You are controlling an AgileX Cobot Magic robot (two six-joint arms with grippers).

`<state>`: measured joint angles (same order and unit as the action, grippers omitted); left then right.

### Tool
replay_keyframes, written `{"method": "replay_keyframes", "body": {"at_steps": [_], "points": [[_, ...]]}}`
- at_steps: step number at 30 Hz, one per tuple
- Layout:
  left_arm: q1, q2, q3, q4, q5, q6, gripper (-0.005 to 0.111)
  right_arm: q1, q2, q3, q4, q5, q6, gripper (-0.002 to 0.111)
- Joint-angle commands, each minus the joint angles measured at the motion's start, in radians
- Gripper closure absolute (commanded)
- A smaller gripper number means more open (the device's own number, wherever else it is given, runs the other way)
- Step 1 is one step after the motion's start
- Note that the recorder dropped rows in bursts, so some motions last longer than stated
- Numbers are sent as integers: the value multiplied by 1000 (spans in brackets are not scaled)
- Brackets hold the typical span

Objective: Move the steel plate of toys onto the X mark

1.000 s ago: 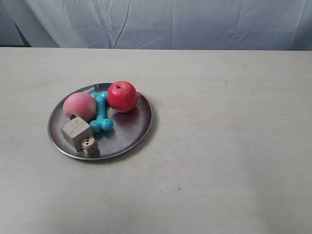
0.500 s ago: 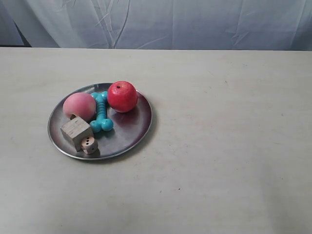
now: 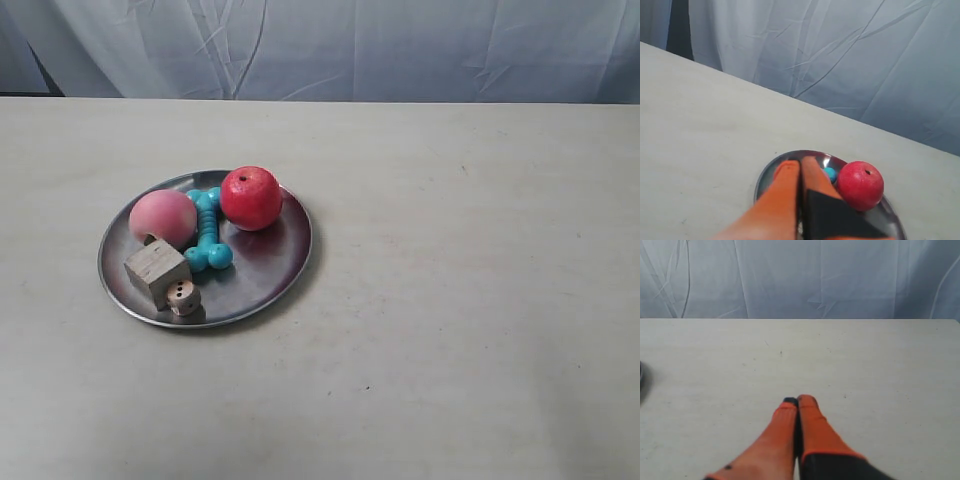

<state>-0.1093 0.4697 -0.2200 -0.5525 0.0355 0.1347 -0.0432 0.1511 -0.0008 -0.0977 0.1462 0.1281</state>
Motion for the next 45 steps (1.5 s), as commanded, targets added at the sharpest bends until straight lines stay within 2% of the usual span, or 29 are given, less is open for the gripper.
{"method": "replay_keyframes", "body": {"at_steps": [1,7,13,18,23,45], "points": [[-5,-5,4,72,0,-1,107,-5,-6,1,-6,-2,-2,108],[7,-32,15,76,1,-1,107,-5,-6,1,-6,-2,-2,108],[153,-323,115,87,-15,-1,107,-5,-6,1,-6,-2,-2,108],[210,-470,220,189,-4,-1,107,-5,-6,1,-6,-2,-2,108],[210,-470,220,196,101,4,107,-5,-6,1,-2,3,-2,108],[210,-470,220,196,99,4,107,-5,-6,1,-2,0,-2,108]]}}
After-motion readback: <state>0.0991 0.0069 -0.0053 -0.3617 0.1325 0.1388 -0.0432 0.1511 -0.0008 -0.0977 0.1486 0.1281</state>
